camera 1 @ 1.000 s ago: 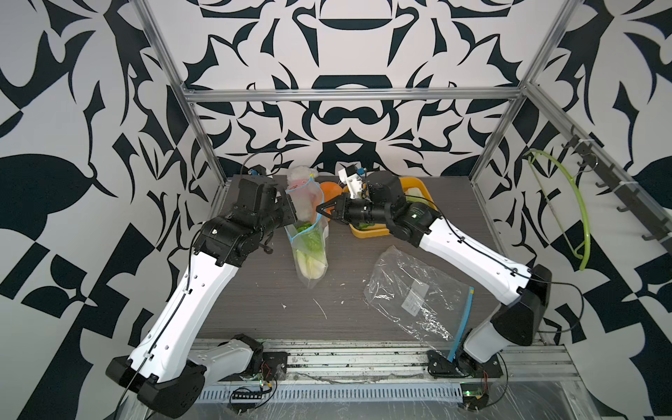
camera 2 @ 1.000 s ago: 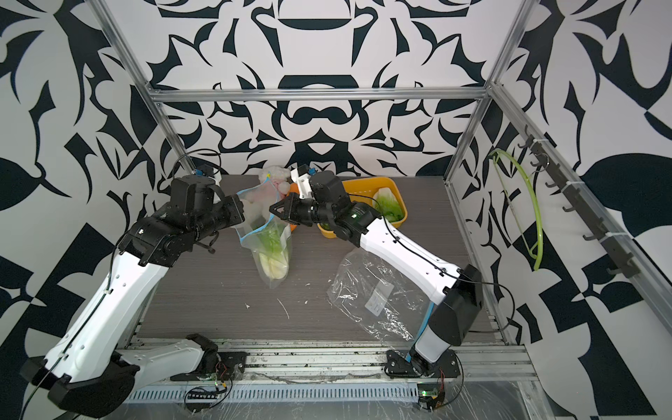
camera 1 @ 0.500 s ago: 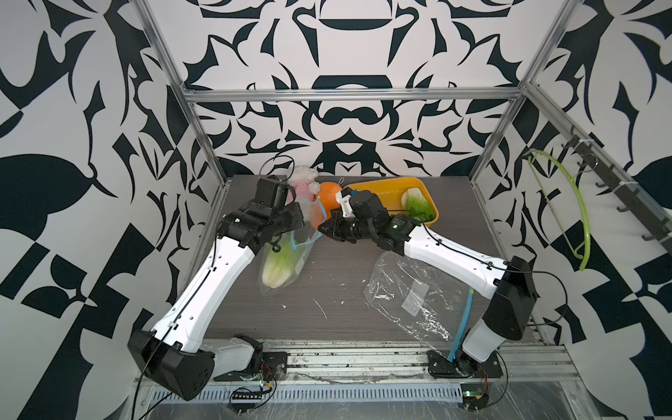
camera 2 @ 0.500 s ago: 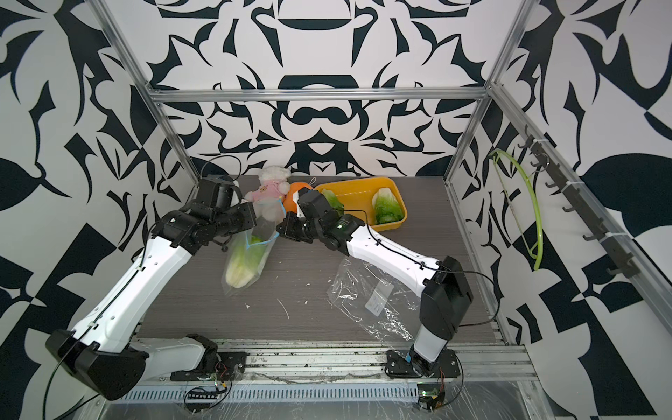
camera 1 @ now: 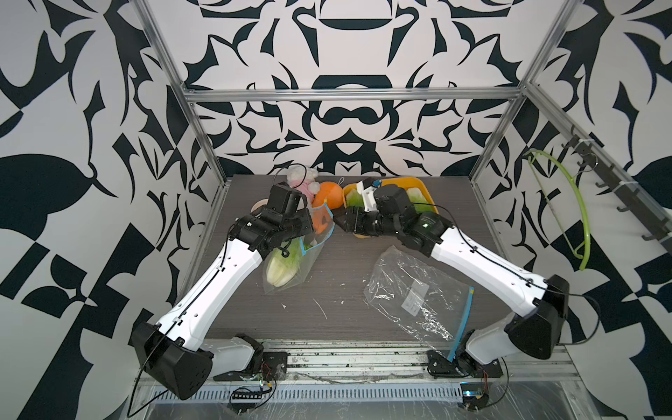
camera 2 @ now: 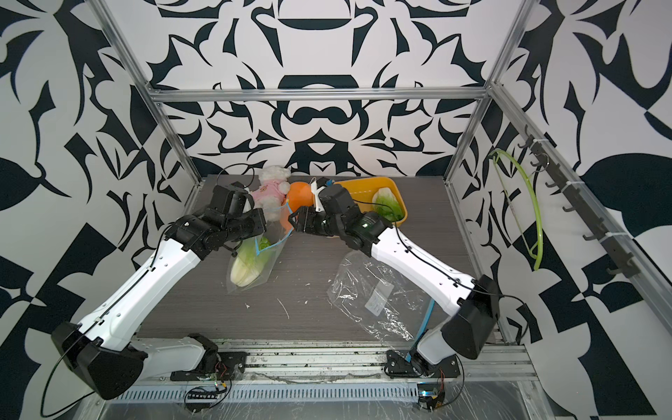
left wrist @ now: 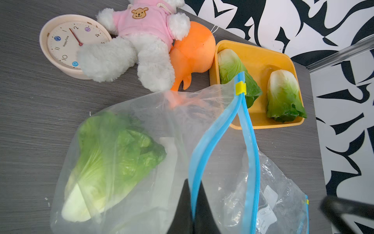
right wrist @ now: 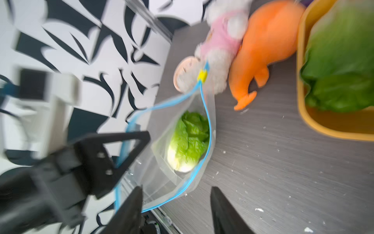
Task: Put the chinese cabbages into a zipper bag and zip it
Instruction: Adjust the zipper food storage bag at the center of the board, then pick up the Chinese cabbage from the basket.
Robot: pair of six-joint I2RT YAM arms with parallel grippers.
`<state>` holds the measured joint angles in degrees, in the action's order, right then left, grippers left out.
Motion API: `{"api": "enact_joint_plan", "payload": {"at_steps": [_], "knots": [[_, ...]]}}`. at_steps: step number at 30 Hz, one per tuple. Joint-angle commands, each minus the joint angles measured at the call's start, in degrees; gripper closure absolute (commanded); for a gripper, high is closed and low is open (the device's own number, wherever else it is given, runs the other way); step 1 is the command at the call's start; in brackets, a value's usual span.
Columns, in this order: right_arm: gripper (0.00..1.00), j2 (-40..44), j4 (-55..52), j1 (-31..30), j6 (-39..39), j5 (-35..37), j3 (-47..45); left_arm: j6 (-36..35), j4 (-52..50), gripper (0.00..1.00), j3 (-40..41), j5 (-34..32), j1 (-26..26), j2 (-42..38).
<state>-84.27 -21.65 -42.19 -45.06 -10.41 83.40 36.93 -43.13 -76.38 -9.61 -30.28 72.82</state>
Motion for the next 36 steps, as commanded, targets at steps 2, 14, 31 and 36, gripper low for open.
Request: {"api": "enact_joint_plan", "payload": {"at_steps": [2, 14, 31, 36], "knots": [[0.39, 1.1, 0.0, 5.7, 1.0, 1.2, -0.8, -0.1, -0.7, 1.00, -1.4, -0.2, -1.2, -0.2], [0.26, -12.1, 17.7, 11.5, -4.6, 1.8, -6.4, -0.5, -5.8, 1.00, 0.1, -2.4, -2.4, -0.6], [0.26, -26.1, 31.7, 11.3, -15.4, 7.4, -6.9, -3.0, 0.6, 1.00, 6.2, -5.9, -2.7, -4.9], [0.29, -28.0, 31.5, 11.4, -15.9, 9.6, -4.7, -3.2, 1.7, 1.00, 6.1, -5.2, -2.7, -5.6]]}}
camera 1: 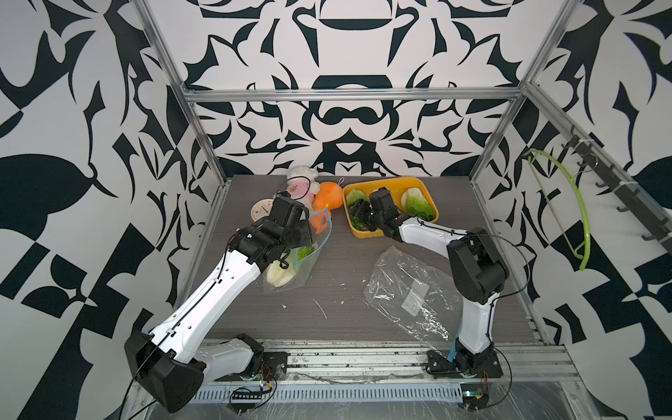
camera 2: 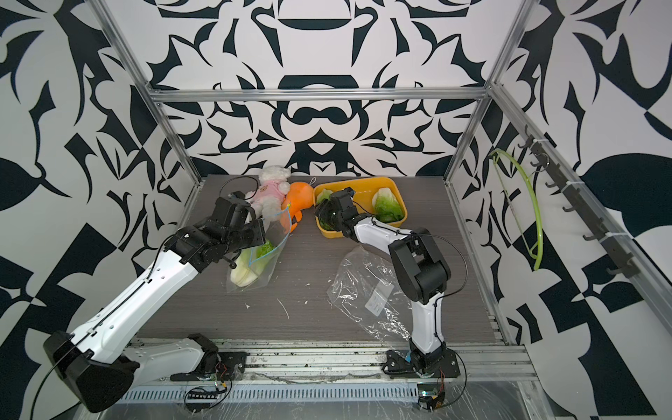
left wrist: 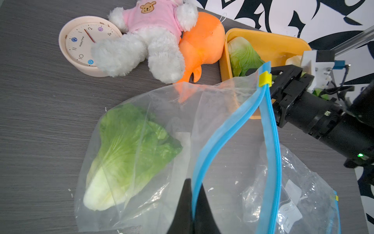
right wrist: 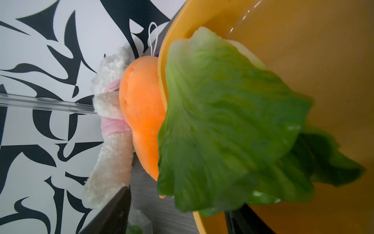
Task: Put the chinese cabbages into a zipper bag and zip it
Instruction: Pick up the Chinese cabbage from the basket.
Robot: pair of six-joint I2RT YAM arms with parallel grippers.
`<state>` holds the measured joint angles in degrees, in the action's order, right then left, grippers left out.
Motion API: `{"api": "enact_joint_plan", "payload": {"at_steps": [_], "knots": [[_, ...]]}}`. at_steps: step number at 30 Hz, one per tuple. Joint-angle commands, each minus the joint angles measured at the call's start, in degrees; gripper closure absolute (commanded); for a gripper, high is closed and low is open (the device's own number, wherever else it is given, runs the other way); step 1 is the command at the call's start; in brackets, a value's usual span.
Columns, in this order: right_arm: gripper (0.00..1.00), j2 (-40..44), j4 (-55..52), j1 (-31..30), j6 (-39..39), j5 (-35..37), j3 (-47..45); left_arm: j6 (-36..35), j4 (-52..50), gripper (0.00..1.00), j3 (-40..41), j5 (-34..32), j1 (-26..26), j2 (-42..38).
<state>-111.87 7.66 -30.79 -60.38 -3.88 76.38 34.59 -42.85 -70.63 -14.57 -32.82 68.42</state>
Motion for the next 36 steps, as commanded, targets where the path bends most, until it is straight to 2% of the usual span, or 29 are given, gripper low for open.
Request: {"api": "enact_joint_plan", "payload": {"at_steps": [1, 4, 7, 16, 20, 23, 28, 36], "knots": [[0.30, -0.9, 1.5, 0.0, -0.5, 3.7, 3.2, -0.9, 1.5, 1.00, 0.1, -0.2, -0.2, -1.2], [0.35, -1.3, -1.1, 0.1, 0.0, 6.8, 5.1, -0.9, 1.5, 1.00, -0.3, -0.1, -0.2, -1.1], [0.46, -1.3, 1.1, 0.7, -0.1, 8.0, 5.0, -1.0, 0.9, 1.00, -1.3, 0.2, -0.2, -0.8], [0.65, -2.8, 0.9, 3.0, 2.9, 6.8, 7.5, -0.7, -5.3, 1.00, -5.1, -0.7, -0.2, 0.3], [0.86, -2.6, 2.3, 4.0, 3.9, 5.0, 6.9, -0.6, -5.9, 1.00, -4.9, -1.6, -0.1, 0.0], [0.93, -1.8, 1.5, 4.4, 5.5, 4.3, 7.3, -0.5, -6.6, 1.00, -5.5, -1.7, -0.1, 0.0], [1.00, 0.6, 1.4, 4.6, 7.7, 1.5, 6.4, -0.5, -8.0, 1.00, -6.6, -1.7, -0.1, 0.7], [1.00, 11.9, -2.4, 5.2, 13.9, -2.1, 0.7, 0.3, -8.8, 1.00, -7.6, 1.3, -0.4, 2.3]]}}
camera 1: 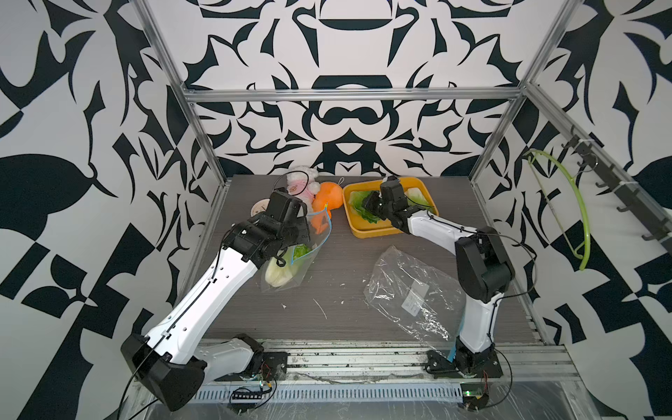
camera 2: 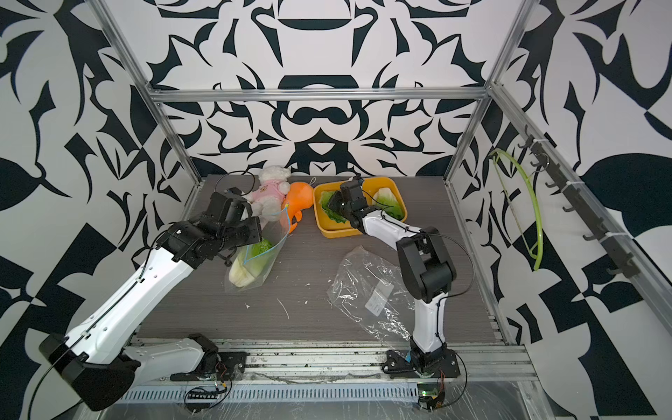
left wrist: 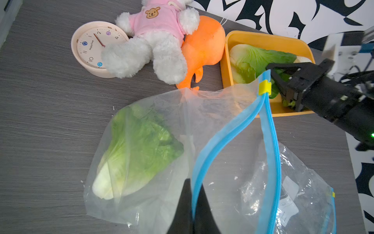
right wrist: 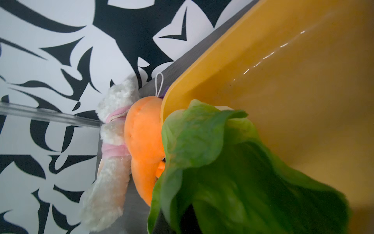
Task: Put the chinese cabbages into a zipper bag and zip it
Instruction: Pick up the Chinese cabbage from the basket.
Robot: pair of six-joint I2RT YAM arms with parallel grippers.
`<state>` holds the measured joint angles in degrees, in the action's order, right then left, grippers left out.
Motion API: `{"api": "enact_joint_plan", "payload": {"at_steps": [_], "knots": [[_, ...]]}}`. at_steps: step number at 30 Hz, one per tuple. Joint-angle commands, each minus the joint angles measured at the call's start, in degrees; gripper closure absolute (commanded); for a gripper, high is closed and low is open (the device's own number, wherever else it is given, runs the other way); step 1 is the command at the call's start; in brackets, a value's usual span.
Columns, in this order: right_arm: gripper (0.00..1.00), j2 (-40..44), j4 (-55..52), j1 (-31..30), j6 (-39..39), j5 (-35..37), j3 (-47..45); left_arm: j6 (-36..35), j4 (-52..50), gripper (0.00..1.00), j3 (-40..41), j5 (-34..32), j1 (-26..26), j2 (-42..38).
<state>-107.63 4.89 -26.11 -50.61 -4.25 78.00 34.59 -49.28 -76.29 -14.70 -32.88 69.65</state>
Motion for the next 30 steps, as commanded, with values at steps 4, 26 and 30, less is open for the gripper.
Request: {"api": "enact_joint_plan", "payload": {"at_steps": [4, 26, 30], "knots": [[1.00, 16.5, -1.2, 2.3, 3.4, -4.8, -7.0, 0.8, -2.7, 1.00, -2.4, 0.9, -1.9, 2.4], [1.00, 47.5, -46.1, 3.4, 22.8, -14.5, -5.0, 6.8, 9.7, 1.00, 4.0, -1.4, -13.8, 8.2], [1.00, 47.7, -51.8, 3.3, 25.7, -19.0, -0.2, 7.6, 11.1, 1.00, 4.6, 0.3, -14.1, 8.5]]}}
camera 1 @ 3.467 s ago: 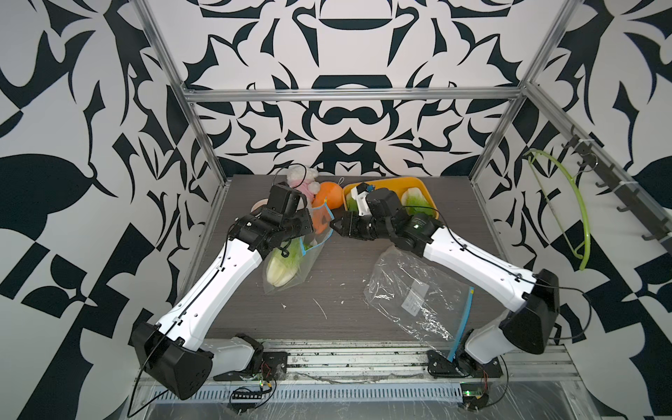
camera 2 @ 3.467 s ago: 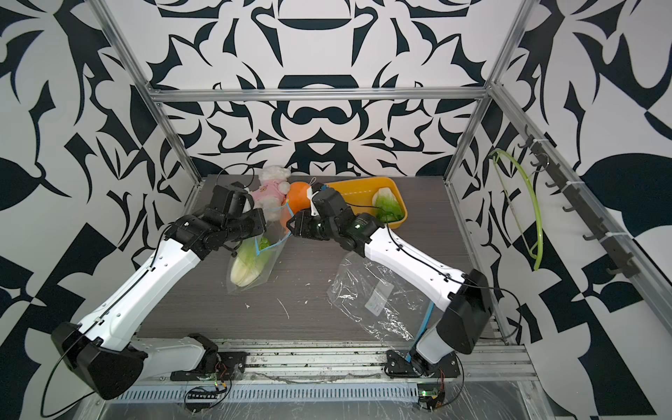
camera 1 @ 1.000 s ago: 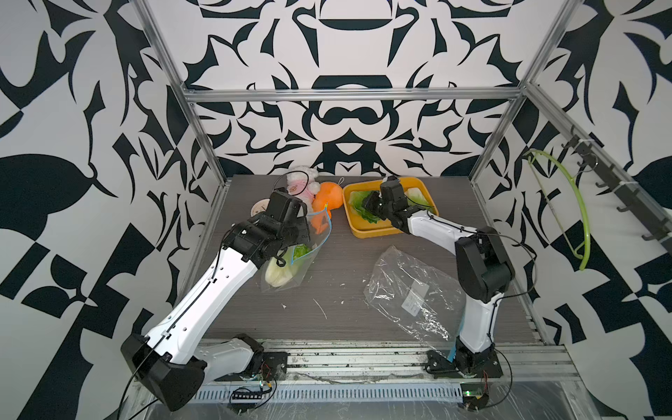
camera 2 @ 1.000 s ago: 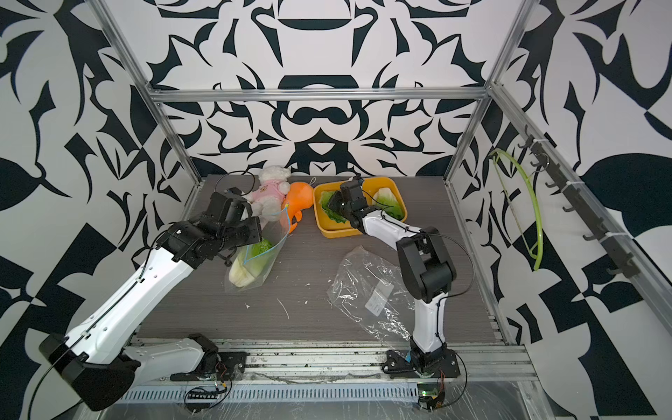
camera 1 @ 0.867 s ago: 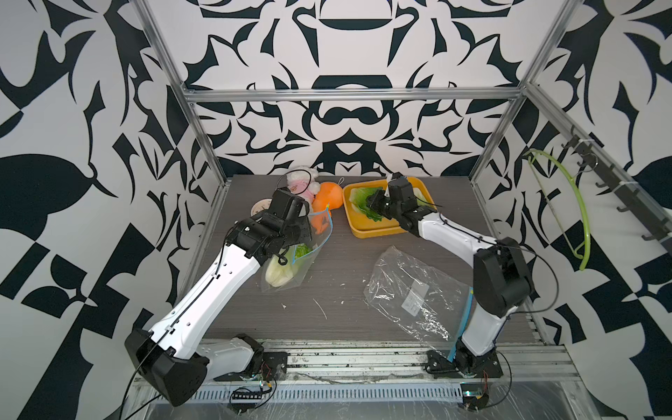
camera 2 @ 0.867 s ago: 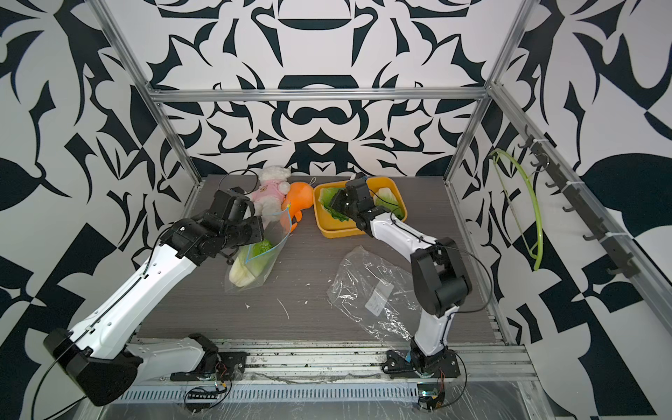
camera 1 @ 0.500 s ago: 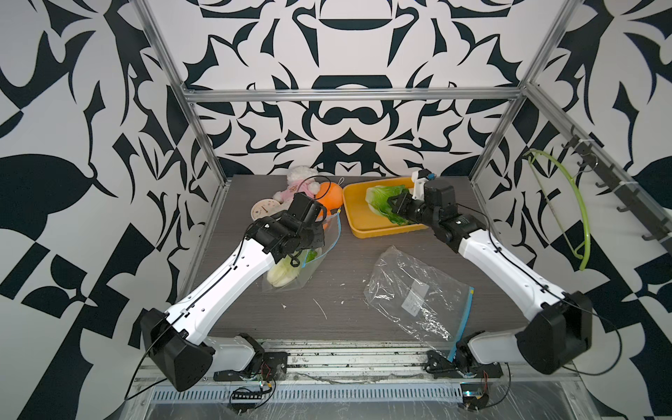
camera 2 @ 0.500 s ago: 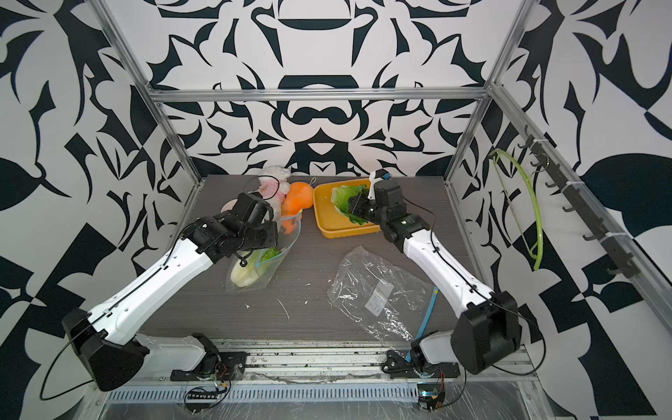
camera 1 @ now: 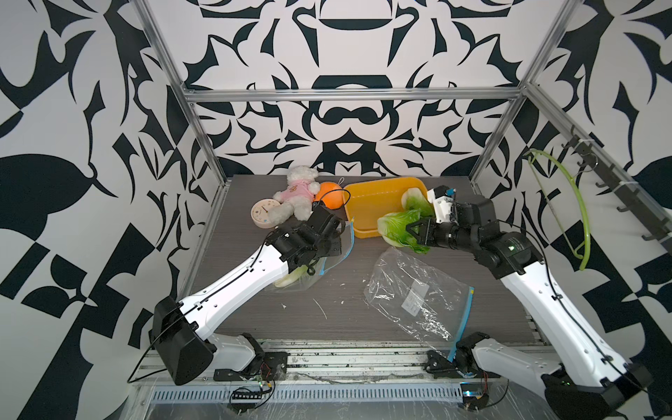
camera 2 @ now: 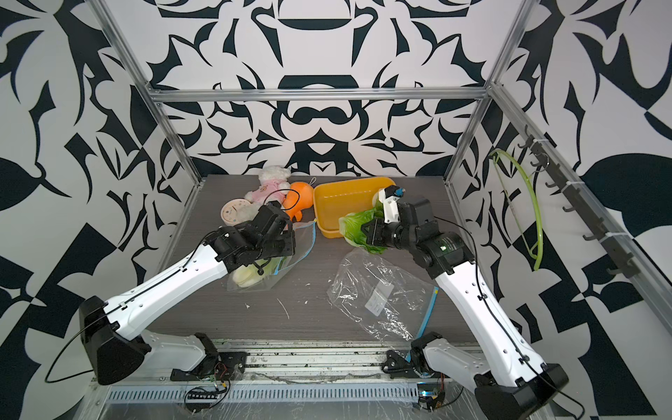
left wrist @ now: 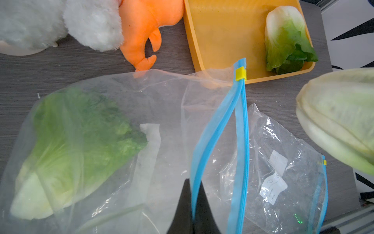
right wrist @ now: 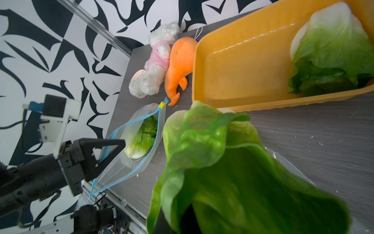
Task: Put the chinese cabbages into a zipper bag and zip it
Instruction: Pick up the Chinese cabbage from the basket, then place the Chinese cabbage in the zipper food storage bag.
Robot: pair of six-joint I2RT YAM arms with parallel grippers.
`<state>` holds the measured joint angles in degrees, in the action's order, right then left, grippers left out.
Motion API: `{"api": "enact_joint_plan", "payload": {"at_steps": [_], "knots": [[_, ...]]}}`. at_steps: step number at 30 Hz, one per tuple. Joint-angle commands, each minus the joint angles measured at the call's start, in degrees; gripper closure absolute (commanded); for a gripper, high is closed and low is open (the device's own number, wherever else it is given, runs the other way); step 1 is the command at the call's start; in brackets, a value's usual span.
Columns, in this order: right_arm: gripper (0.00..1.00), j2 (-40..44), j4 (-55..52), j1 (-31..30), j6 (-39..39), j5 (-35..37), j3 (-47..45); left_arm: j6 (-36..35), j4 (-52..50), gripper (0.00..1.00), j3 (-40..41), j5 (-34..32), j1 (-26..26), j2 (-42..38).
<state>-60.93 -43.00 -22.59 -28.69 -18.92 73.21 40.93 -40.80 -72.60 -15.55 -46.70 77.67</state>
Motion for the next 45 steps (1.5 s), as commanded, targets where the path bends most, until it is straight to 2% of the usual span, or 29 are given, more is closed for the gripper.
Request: {"api": "enact_joint_plan", "payload": {"at_steps": [1, 7, 13, 19, 26, 34, 38, 41, 45], "knots": [[1.00, 1.4, -4.2, -0.2, 3.7, -5.1, 5.2, 1.4, 2.9, 1.00, 1.1, 1.1, -0.3, 0.4], [1.00, 2.3, 2.1, -0.4, -1.0, -14.6, 5.5, 1.8, 4.2, 1.00, 1.6, 1.5, -0.3, -0.4], [1.00, 0.4, 9.3, -1.9, -5.3, -18.3, 4.5, 2.1, 4.3, 1.00, 1.7, 1.0, -0.3, -1.2], [1.00, -3.1, 12.7, -5.6, -5.8, -18.1, 3.9, 2.2, 4.6, 1.00, 1.9, 0.7, -0.3, -2.0], [1.00, -6.7, 11.0, -9.8, -3.5, -14.1, 2.9, 2.3, 5.0, 1.00, 2.0, -0.5, -0.3, -3.9], [1.00, -9.5, 0.4, -15.0, 3.5, -7.4, 5.4, -0.1, 4.5, 1.00, 0.5, -2.1, -0.3, -6.4], [1.00, -11.6, -4.0, -17.7, 6.8, -7.2, 8.6, -2.5, 4.9, 1.00, 0.2, -0.8, -0.3, -7.0], [1.00, -11.9, -1.4, -18.3, 5.9, -7.4, 9.9, -3.3, 5.1, 1.00, 0.2, -0.2, -0.3, -7.4], [1.00, -11.3, 7.7, -18.3, 1.5, -9.1, 8.8, -3.4, 6.3, 1.00, 0.3, 2.4, -0.3, -7.9]]}}
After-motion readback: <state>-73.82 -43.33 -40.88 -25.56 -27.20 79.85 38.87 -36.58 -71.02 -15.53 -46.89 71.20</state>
